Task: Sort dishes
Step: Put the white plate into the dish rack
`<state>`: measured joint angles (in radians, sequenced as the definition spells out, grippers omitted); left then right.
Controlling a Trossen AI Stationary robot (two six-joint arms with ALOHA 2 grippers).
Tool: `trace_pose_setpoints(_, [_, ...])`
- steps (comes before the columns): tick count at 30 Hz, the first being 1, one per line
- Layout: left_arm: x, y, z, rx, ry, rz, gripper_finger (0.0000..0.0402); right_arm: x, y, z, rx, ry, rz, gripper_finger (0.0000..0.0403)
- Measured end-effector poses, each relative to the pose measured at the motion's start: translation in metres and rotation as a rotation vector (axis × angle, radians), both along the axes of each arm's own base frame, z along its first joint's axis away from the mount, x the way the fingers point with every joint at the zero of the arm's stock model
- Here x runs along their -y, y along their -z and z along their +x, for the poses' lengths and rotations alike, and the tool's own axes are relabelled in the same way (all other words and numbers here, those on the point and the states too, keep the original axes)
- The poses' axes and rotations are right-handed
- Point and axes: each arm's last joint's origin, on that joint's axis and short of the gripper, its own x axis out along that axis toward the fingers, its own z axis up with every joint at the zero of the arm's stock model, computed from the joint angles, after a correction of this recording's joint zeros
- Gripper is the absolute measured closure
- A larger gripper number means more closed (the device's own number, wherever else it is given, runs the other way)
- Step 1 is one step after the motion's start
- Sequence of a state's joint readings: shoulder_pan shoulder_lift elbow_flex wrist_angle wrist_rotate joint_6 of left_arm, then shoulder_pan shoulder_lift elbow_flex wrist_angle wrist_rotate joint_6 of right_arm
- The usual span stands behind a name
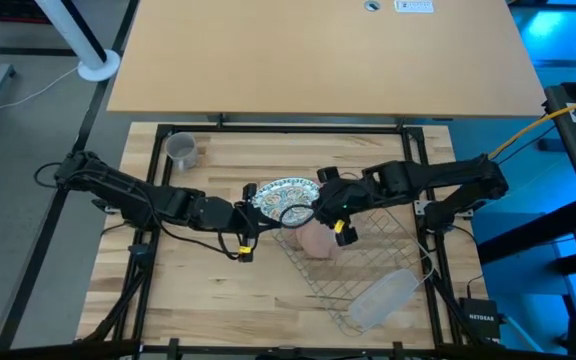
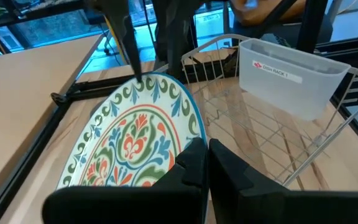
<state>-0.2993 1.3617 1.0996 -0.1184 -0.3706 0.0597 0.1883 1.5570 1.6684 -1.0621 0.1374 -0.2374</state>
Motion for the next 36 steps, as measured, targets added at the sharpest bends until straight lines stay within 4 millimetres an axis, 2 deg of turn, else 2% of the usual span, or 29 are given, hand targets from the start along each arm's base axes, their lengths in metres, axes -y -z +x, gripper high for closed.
trace_pose_setpoints(5, [0.0,0.0,0.0,0.0,0.001,-0.001,0.0401,-0.003,0.007,0.007,0.0,0.032,-0.089,0.026])
trace_pose_setpoints(17, [0.0,0.001,0.0,-0.002,0.0,-0.001,0.0401,-0.007,0.035,0.03,-0.072,0.038,-0.121,0.0262])
trace_pose_setpoints(21, [0.0,0.001,0.0,0.0,0.001,-0.001,0.0401,-0.007,0.039,0.034,-0.077,0.049,-0.146,0.029])
trace_pose_setpoints(27, [-0.001,-0.002,0.0,0.013,-0.013,0.0,0.0401,-0.007,0.038,0.033,-0.077,0.016,-0.199,0.0371])
trace_pose_setpoints(36, [-0.001,-0.004,-0.003,0.013,-0.004,0.023,0.0401,-0.008,0.041,0.033,-0.092,0.001,-0.17,0.0379])
